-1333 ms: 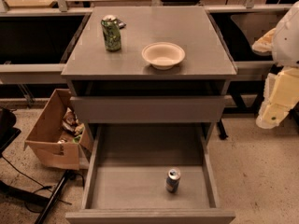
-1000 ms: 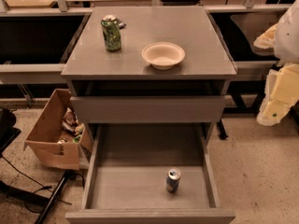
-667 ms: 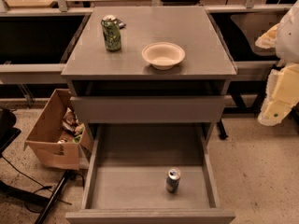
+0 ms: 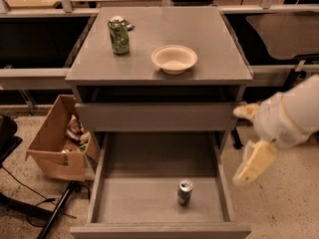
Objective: Pick redbull can from middle drawer and place on counter
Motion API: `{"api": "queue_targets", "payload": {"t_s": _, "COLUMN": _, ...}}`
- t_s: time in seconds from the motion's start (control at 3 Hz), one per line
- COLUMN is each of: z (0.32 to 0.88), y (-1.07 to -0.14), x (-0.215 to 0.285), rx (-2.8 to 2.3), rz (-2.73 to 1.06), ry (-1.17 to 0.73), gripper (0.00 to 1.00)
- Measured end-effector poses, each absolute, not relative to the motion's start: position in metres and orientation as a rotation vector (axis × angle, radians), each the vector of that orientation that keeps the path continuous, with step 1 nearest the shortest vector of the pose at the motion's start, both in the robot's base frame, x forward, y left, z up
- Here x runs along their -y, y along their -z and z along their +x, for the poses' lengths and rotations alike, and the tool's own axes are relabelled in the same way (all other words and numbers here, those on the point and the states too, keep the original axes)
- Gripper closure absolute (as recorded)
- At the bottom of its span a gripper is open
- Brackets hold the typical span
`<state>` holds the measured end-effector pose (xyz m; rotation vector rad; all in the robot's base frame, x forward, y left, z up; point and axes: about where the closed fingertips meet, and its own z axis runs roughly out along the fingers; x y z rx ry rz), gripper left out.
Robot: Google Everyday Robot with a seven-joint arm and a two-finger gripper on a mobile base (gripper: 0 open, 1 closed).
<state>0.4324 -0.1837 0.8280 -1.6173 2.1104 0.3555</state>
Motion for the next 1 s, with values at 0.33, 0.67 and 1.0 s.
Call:
{"api": "queue_targets", "payload": {"t_s": 0.33, "z": 0.43, "y": -0.745, "x": 0.156, "rx": -1.964, "rz": -1.478, "ry": -0.615, "gripper": 0.0}}
{"api": "queue_targets", "payload": {"t_s": 0.67, "z": 0.473, "y": -0.71, "x": 0.146, "rx": -1.832, "rz": -1.315, "ry": -0.644, "gripper": 0.0}}
{"api": "queue_targets", "payload": {"t_s": 1.0, "z": 0.482, "y": -0.695, "x": 0.146, "rx": -1.832, "rz": -1.285, "ry": -0.642, "gripper": 0.0}}
